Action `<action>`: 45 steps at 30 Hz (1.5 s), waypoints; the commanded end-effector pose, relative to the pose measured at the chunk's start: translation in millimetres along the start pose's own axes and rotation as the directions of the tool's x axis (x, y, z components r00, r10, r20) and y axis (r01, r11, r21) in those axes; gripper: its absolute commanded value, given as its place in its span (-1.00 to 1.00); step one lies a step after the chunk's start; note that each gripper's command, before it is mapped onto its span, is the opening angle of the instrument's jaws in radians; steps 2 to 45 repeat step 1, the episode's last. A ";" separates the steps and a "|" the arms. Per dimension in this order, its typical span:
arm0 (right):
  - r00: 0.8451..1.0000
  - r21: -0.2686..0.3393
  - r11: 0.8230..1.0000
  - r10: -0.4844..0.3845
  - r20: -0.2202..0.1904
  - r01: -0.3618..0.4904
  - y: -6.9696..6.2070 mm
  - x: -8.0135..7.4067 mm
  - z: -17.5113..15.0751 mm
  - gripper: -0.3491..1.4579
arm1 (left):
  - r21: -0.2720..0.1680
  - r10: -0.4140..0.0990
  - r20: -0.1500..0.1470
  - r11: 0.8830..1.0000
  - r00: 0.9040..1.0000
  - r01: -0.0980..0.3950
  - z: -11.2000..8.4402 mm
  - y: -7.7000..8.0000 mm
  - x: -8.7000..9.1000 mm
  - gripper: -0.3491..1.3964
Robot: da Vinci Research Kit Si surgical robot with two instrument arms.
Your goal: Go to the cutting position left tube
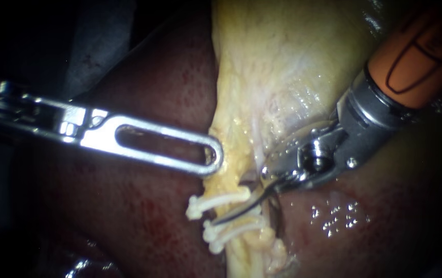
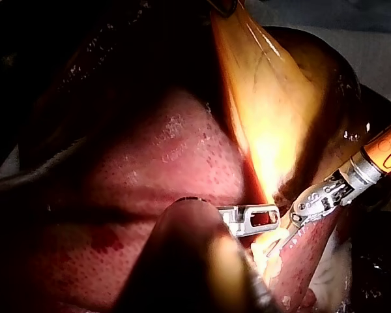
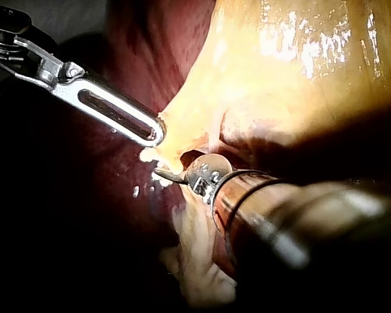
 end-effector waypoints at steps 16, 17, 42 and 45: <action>1.000 0.000 1.000 0.000 0.000 0.000 0.0 0.0 0.0 -0.33 | 0.000 0.000 0.000 1.000 1.000 0.000 0.0 0.0 0.0 -1.00; 1.000 0.000 1.000 0.000 0.000 0.000 0.0 0.0 0.0 -0.33 | 0.000 0.000 0.000 1.000 1.000 0.000 0.0 0.0 0.0 -1.00; 1.000 0.000 1.000 0.000 0.000 0.000 0.0 0.0 0.0 -0.33 | 0.000 0.000 0.000 1.000 1.000 0.000 0.0 0.0 0.0 -1.00; 1.000 0.000 1.000 0.000 0.000 0.000 0.0 0.0 0.0 -0.33 | 0.000 0.000 0.000 1.000 1.000 0.000 0.0 0.0 0.0 -1.00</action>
